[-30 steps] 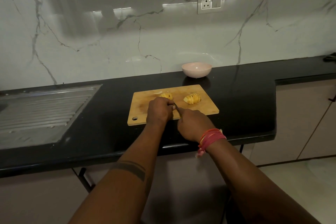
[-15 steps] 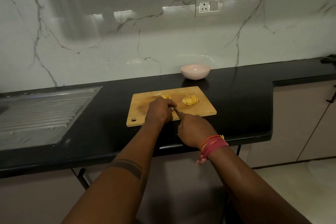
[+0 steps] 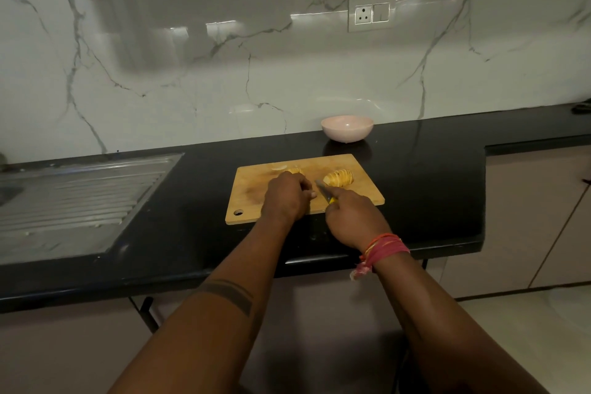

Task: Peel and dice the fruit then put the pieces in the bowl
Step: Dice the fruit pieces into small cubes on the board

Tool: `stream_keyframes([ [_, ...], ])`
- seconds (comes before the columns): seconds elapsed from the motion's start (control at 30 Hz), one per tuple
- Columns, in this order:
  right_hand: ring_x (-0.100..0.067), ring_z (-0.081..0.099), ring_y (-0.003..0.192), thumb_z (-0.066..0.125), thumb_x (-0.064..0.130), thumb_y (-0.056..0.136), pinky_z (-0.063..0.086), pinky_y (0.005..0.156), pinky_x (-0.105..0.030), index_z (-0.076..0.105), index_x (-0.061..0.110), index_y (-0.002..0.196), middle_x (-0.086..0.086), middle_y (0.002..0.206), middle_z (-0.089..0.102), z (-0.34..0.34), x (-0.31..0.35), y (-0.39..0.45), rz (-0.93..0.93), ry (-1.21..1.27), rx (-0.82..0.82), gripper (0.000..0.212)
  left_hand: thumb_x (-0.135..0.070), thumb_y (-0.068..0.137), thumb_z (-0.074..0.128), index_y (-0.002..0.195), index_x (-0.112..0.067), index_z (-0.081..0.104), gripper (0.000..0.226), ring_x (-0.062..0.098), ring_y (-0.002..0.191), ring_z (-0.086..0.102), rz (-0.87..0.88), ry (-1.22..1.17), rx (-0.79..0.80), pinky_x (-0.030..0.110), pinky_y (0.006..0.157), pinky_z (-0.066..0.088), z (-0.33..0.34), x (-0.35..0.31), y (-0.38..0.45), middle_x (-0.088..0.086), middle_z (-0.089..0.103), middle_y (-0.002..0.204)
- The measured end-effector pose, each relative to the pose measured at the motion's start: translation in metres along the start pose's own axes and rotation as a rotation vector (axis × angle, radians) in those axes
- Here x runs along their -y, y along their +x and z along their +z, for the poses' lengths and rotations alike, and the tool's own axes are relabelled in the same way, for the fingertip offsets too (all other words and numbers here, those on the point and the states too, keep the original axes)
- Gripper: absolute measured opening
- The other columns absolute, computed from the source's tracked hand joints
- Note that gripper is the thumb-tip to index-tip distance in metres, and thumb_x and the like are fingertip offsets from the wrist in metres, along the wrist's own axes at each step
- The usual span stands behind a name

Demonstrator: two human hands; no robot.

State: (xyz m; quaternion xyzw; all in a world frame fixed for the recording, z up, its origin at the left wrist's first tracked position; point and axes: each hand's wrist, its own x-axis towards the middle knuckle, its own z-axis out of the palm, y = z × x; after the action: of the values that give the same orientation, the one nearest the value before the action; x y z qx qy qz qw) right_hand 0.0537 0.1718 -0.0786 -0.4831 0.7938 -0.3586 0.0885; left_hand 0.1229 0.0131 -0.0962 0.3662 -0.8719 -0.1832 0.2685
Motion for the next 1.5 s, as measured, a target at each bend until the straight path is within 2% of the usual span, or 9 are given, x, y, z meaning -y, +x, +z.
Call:
stream_keyframes([
  [0.23,-0.016,0.056,0.087,0.045,0.023,0.1,0.043,0.071,-0.028,0.042,0.031,0.151,-0.007,0.122,0.065,0.002,-0.005,0.005,0.034,-0.041,0.013,0.052,-0.011,0.089,0.075,0.113,-0.022,0.072,0.027,0.014,0.101,0.065,0.002,-0.084,0.042,0.033,0.095,0.054,0.0,0.003,0.006,-0.002,0.072,0.111],
  [0.33,-0.018,0.059,0.091,0.044,0.024,0.099,0.045,0.074,-0.029,0.043,0.033,0.151,-0.006,0.118,0.066,0.003,-0.005,0.006,0.046,-0.062,0.031,0.053,-0.014,0.088,0.077,0.121,-0.018,0.071,0.033,0.014,0.107,0.064,-0.005,-0.099,0.012,0.025,0.093,0.048,0.0,0.008,0.005,0.0,0.071,0.117],
  [0.47,-0.019,0.062,0.089,0.045,0.026,0.098,0.049,0.073,-0.031,0.043,0.033,0.15,-0.003,0.106,0.065,0.007,-0.001,0.007,0.048,-0.114,0.054,0.052,-0.015,0.091,0.075,0.113,-0.017,0.076,0.023,0.013,0.109,0.065,-0.027,-0.088,0.005,0.02,0.089,0.043,0.001,0.008,0.007,-0.001,0.074,0.116],
  [0.6,-0.019,0.06,0.088,0.045,0.026,0.099,0.05,0.076,-0.032,0.042,0.032,0.151,-0.005,0.111,0.066,0.007,-0.001,0.006,0.029,-0.155,0.047,0.052,-0.009,0.092,0.072,0.114,-0.018,0.076,0.024,0.013,0.11,0.065,-0.024,-0.089,0.016,0.02,0.091,0.045,0.001,0.007,0.006,-0.001,0.073,0.118],
  [0.77,-0.019,0.062,0.084,0.045,0.025,0.099,0.054,0.075,-0.034,0.038,0.035,0.152,-0.003,0.098,0.063,0.008,0.001,0.005,0.018,-0.146,0.044,0.055,-0.02,0.091,0.075,0.115,-0.018,0.076,0.024,0.013,0.104,0.066,-0.012,-0.089,-0.019,0.029,0.092,0.051,0.003,0.005,0.001,0.0,0.074,0.114],
  [1.0,-0.02,0.063,0.084,0.045,0.025,0.098,0.056,0.074,-0.036,0.041,0.033,0.151,-0.005,0.099,0.066,0.009,0.002,0.012,-0.011,-0.188,0.049,0.054,-0.017,0.091,0.074,0.109,-0.018,0.079,0.018,0.015,0.101,0.066,-0.084,-0.077,-0.02,0.028,0.092,0.051,0.0,-0.004,0.003,0.0,0.075,0.11],
  [1.2,-0.027,0.063,0.098,0.047,0.025,0.097,0.052,0.08,-0.036,0.044,0.026,0.149,-0.01,0.113,0.066,0.011,0.01,0.025,-0.041,-0.261,0.066,0.052,-0.015,0.093,0.071,0.112,-0.019,0.078,0.021,0.013,0.105,0.067,-0.071,-0.051,-0.012,0.023,0.092,0.047,-0.002,-0.007,0.003,-0.003,0.075,0.115],
  [1.37,-0.021,0.06,0.08,0.047,0.028,0.096,0.049,0.068,-0.034,0.042,0.027,0.148,-0.003,0.09,0.059,0.016,0.002,0.011,-0.045,-0.327,0.075,0.052,-0.019,0.091,0.074,0.107,-0.02,0.08,0.016,0.013,0.102,0.067,-0.097,-0.073,-0.025,0.026,0.094,0.05,-0.002,-0.005,0.002,-0.002,0.077,0.109],
  [1.5,-0.021,0.06,0.079,0.047,0.031,0.096,0.046,0.065,-0.033,0.036,0.03,0.153,-0.004,0.093,0.062,0.016,-0.008,-0.008,-0.065,-0.344,0.027,0.057,-0.019,0.089,0.077,0.108,-0.019,0.079,0.018,0.014,0.107,0.066,-0.121,-0.103,-0.064,0.027,0.095,0.049,0.003,-0.002,0.002,-0.002,0.075,0.111],
])
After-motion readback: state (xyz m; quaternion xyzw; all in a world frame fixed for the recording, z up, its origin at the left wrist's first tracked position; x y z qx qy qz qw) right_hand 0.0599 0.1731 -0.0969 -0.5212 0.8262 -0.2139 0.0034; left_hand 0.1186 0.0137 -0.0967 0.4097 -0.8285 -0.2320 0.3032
